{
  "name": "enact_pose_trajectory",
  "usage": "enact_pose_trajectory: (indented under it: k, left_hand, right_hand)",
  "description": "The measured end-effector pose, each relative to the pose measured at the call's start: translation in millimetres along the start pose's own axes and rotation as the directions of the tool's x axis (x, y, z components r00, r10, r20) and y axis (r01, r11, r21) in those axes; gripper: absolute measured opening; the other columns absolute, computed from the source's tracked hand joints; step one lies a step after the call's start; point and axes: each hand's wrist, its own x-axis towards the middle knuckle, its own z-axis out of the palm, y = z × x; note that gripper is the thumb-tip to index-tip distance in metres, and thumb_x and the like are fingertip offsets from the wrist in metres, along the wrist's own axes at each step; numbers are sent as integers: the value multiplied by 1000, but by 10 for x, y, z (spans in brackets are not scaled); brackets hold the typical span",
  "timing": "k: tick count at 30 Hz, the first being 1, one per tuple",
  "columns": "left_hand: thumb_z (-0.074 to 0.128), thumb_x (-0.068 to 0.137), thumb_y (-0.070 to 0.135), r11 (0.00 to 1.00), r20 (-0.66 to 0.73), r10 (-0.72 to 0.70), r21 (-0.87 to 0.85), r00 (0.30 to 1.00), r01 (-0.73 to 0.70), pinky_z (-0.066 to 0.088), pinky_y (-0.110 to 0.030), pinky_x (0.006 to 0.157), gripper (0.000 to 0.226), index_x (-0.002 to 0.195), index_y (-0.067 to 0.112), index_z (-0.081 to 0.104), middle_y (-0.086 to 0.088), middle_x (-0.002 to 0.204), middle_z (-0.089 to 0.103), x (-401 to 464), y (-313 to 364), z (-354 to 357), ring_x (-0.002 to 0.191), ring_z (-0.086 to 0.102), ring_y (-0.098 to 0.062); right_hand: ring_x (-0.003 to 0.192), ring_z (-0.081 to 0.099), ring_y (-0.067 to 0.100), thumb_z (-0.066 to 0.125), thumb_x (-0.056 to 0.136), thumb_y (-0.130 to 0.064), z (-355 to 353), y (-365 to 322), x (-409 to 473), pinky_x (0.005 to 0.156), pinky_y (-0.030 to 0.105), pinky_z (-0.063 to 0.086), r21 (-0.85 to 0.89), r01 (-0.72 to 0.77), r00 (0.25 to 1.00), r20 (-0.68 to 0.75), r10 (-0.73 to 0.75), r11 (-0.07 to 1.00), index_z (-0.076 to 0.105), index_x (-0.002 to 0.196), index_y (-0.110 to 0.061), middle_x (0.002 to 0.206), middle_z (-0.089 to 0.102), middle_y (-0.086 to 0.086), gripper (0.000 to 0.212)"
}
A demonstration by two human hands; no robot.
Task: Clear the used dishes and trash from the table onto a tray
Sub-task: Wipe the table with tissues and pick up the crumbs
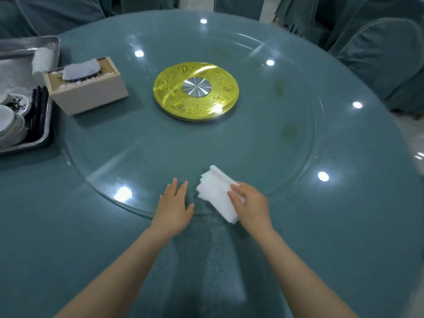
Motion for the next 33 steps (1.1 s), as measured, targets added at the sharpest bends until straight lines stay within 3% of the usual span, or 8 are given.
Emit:
enact_pose_trajectory:
  k: [3,6,9,12,15,18,23,33]
  left_hand:
    - [41,94,52,998,32,-2,56,999,0,2,-47,117,74,152,28,2,-4,160,-12,70,20,24,147,-7,-23]
    - [41,89,61,995,29,-4,95,1000,1,-1,-49,116,82,151,31,-4,-4,159,-18,140,38,51,146,-12,-22]
    - [44,85,66,994,22,-21,106,1000,18,-3,-51,115,90,150,32,-8,-5,158,-19,192,52,77,146,-15,-23]
    - [41,81,72,983,37,-61,174,997,53,-8,-54,113,96,149,32,-12,-8,157,-23,196,4,117,144,-21,-28]
    - [39,78,77,969,7,-128,216,992,123,-10,-56,112,99,149,32,-13,-11,155,-27,185,-145,94,142,-25,-31]
    - [39,79,76,959,-46,-168,223,985,174,-7,-57,113,98,150,32,-11,-12,156,-25,211,-292,0,143,-23,-31]
    - [37,80,76,963,-63,-147,218,987,157,-7,-57,112,96,150,31,-12,-10,156,-25,177,-256,75,143,-23,-29]
    - [21,90,65,945,-21,-117,305,993,118,-11,-50,115,74,148,36,-15,-3,156,-26,284,-996,-323,143,-24,-22]
  right_hand:
    - [102,58,16,69,84,-18,-272,59,113,81,9,31,175,-177,952,-220,214,969,68,102,-18,108,63,-3,18]
    - [90,54,14,66,82,-11,-505,129,216,77,13,33,289,-213,838,-437,326,933,55,116,-22,102,55,-8,38]
    - [91,58,23,62,81,-6,-556,114,245,79,20,37,184,-102,785,-589,193,978,58,109,-15,102,60,0,30]
    - [117,54,33,66,82,-5,-242,91,216,94,23,33,-180,107,974,-179,-139,978,66,95,-7,120,63,10,13]
    - [139,32,19,57,92,-35,99,79,123,109,28,25,-260,200,947,298,-118,945,57,124,-16,145,45,-3,37]
    - [136,36,21,46,95,-43,265,-12,185,108,34,29,-327,270,950,245,-195,905,42,141,-19,149,41,-2,53]
    - [147,-11,17,24,102,-36,637,-232,318,117,37,-9,-460,495,823,522,-227,737,4,153,-16,161,-6,-1,58]
    - [147,-1,11,28,99,-18,936,-399,507,113,50,-14,-523,531,819,518,-247,667,6,153,-23,161,-1,-9,58]
